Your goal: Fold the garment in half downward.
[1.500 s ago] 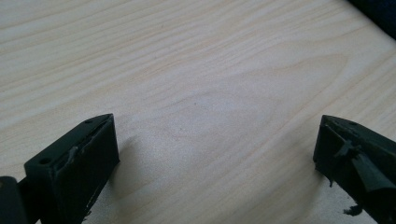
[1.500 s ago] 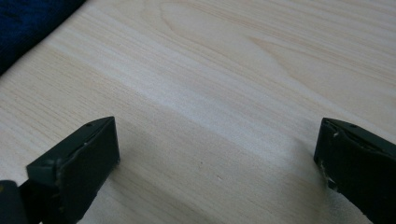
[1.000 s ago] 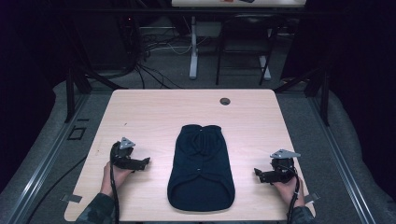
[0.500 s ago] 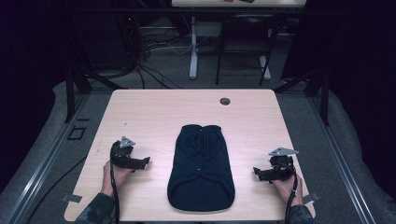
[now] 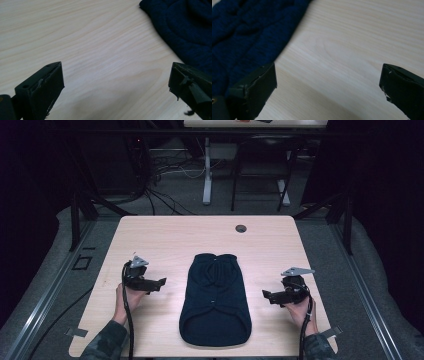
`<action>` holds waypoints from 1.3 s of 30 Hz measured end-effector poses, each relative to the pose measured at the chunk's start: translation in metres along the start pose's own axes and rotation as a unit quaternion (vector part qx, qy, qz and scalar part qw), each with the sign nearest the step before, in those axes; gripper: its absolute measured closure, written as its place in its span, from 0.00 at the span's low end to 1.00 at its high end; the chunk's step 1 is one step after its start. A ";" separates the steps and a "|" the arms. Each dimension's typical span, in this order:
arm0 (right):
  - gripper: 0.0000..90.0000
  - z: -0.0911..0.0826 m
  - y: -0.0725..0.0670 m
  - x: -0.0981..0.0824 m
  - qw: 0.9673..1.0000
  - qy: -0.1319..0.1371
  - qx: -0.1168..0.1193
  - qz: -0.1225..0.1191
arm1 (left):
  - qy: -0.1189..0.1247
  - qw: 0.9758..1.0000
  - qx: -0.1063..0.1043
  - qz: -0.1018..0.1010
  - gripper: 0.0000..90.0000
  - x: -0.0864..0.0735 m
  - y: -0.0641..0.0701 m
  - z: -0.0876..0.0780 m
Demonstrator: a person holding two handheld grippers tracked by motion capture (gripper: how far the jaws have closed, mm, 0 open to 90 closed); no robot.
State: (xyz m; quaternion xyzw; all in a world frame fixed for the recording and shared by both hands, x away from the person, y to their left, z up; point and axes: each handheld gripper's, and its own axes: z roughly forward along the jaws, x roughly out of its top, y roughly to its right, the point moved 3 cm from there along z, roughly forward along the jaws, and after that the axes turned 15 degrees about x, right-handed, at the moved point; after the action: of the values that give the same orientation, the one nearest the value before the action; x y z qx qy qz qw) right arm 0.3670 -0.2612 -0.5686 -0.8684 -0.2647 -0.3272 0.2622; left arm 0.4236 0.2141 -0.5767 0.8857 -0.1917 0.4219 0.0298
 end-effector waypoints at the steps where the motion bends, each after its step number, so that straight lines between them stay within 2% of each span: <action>1: 0.01 0.004 -0.002 0.009 1.000 0.003 0.007 -0.002 | -0.002 1.000 -0.007 0.007 0.00 0.008 0.005 0.003; 5: 0.03 0.018 -0.007 0.028 1.000 -0.002 0.020 -0.007 | -0.009 1.000 -0.016 0.023 0.00 0.024 0.016 0.013; 9: 0.04 0.036 -0.010 0.043 0.999 -0.022 0.028 -0.017 | -0.018 0.999 -0.030 0.030 0.00 0.037 0.028 0.024; 11: 0.04 0.040 -0.011 0.047 0.999 -0.025 0.027 -0.019 | -0.018 0.999 -0.032 0.032 0.00 0.039 0.030 0.026; 13: 0.04 0.053 -0.014 0.058 0.999 -0.030 0.033 -0.025 | -0.018 0.999 -0.034 0.032 0.00 0.045 0.035 0.032; 14: 0.04 0.056 -0.014 0.062 0.999 -0.032 0.034 -0.027 | -0.023 0.998 -0.043 0.030 0.00 0.050 0.039 0.037; 18: 0.05 0.070 -0.015 0.076 0.998 -0.037 0.043 -0.029 | -0.032 0.998 -0.053 0.029 0.00 0.060 0.047 0.050; 21: 0.07 0.081 -0.015 0.085 0.998 -0.041 0.047 -0.027 | -0.034 0.998 -0.052 0.026 0.00 0.066 0.055 0.060; 27: 0.12 0.099 -0.011 0.095 0.997 -0.052 0.040 -0.026 | -0.046 0.997 -0.055 0.035 0.00 0.078 0.069 0.075; 31: 0.17 0.113 -0.005 0.106 0.997 -0.060 0.034 -0.016 | -0.060 0.996 -0.044 0.047 0.00 0.085 0.080 0.090; 33: 0.24 0.118 -0.003 0.110 0.998 -0.059 0.024 -0.016 | -0.064 0.996 -0.043 0.042 0.07 0.086 0.082 0.095; 35: 0.32 0.122 0.000 0.113 0.998 -0.055 0.027 -0.004 | -0.069 0.996 -0.039 0.046 0.13 0.086 0.085 0.101; 37: 0.37 0.125 0.003 0.115 0.998 -0.052 0.031 0.009 | -0.073 0.995 -0.040 0.050 0.16 0.085 0.088 0.105; 39: 0.42 0.129 0.004 0.118 0.998 -0.053 0.031 0.011 | -0.072 0.995 -0.044 0.051 0.18 0.086 0.089 0.106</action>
State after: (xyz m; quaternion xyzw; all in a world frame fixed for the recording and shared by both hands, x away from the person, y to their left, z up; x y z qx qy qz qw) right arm 0.5012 -0.1496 -0.5699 -0.8789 -0.2790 -0.2696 0.2776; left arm 0.5181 0.0816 -0.5899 0.9008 -0.2564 0.3488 0.0333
